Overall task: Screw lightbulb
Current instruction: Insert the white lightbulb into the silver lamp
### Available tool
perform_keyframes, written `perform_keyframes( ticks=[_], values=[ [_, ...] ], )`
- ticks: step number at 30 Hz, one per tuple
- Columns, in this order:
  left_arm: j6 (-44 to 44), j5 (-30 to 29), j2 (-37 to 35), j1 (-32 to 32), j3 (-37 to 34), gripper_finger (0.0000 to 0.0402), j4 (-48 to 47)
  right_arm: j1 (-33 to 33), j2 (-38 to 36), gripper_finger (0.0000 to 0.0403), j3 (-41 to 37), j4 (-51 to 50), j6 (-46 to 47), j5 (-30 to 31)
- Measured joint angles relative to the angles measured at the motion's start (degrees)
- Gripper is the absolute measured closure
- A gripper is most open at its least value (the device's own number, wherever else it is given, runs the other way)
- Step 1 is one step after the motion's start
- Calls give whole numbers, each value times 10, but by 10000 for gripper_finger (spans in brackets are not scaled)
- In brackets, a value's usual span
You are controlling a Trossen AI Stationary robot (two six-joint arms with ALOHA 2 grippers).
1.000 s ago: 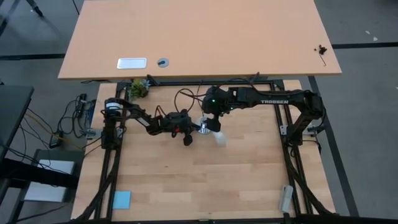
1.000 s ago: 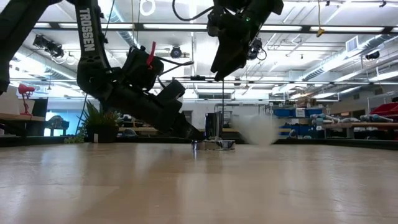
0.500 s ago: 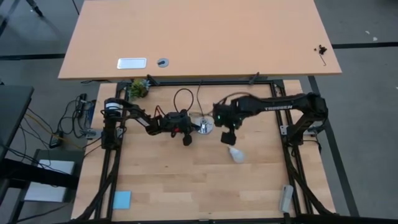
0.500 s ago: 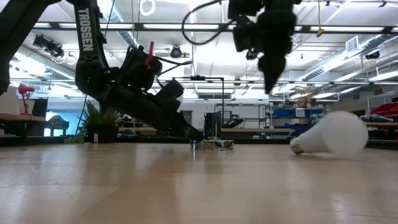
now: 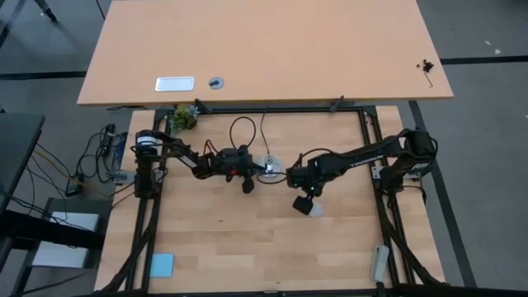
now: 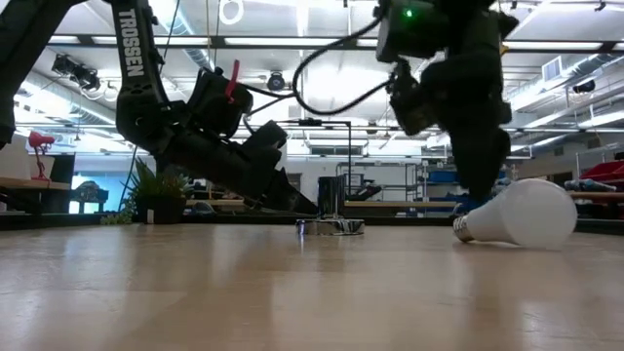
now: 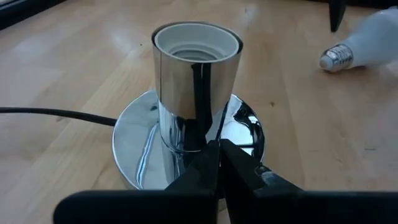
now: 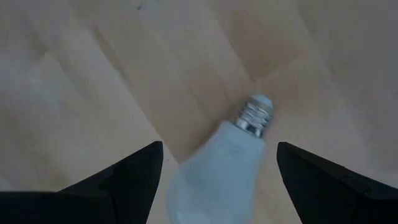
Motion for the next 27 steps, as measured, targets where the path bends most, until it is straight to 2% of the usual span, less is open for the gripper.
perform_keyframes(
  ticks=[8,12,16,23,27],
  values=[
    [-2,4,0,-1,0,383,-2,1,1,94,-67,70,34,2],
    [-4,4,0,-5,0,383,-2,1,1,120,-82,89,34,10],
    [-17,4,0,-7,0,383,-1,-1,1,177,-81,90,21,25],
    [-49,53,-1,-7,0,383,22,-11,-2,309,-74,101,-26,30],
    [-73,81,-1,-7,1,383,53,-16,-4,351,-62,103,-61,45]
  ],
)
